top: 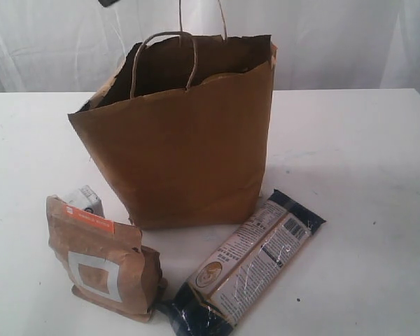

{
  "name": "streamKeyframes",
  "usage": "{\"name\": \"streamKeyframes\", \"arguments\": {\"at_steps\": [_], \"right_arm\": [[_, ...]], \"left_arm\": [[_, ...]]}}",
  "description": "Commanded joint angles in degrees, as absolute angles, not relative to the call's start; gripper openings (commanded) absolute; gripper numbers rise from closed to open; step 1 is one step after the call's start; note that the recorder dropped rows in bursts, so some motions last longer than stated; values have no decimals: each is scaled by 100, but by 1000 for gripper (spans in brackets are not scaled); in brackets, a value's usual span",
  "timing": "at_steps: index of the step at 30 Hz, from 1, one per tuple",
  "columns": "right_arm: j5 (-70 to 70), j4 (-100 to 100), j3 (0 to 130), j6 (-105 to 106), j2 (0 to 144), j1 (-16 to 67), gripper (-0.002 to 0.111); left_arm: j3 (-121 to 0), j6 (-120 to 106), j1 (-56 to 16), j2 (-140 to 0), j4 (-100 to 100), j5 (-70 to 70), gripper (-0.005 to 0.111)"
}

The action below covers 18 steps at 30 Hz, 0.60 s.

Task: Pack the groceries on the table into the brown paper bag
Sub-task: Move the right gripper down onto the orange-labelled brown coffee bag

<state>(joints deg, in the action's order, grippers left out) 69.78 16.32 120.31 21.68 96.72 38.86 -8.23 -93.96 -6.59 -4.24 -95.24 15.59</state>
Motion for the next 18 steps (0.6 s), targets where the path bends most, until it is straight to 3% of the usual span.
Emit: {"name": "streamKeyframes", "arguments": {"at_steps": [1,5,8,13,14,18], "right_arm": [[6918,2885,12035,2561,9565,3894,104],[6952,3578,11575,3183,9565,4088,97],[6952,3578,10976,3173,9565,4419,95],[6924,3182,9757,3173,9565,5113,87],[6905,3061,9626,3173,9565,5229,85],[6706,2391,9306,3173,9797,5531,68]], "left_arm": [[-877,-9493,-644,-440,-9399,879,0],[-778,-9493,-644,-440,-8832,-583,0],[-601,-9257,-644,-440,-8654,-737,0],[-571,-7877,-644,-440,-9899,2889,0],[-571,-7797,-644,-440,-9995,2893,0],[0,-9177,-644,-440,-9995,754,0]]}}
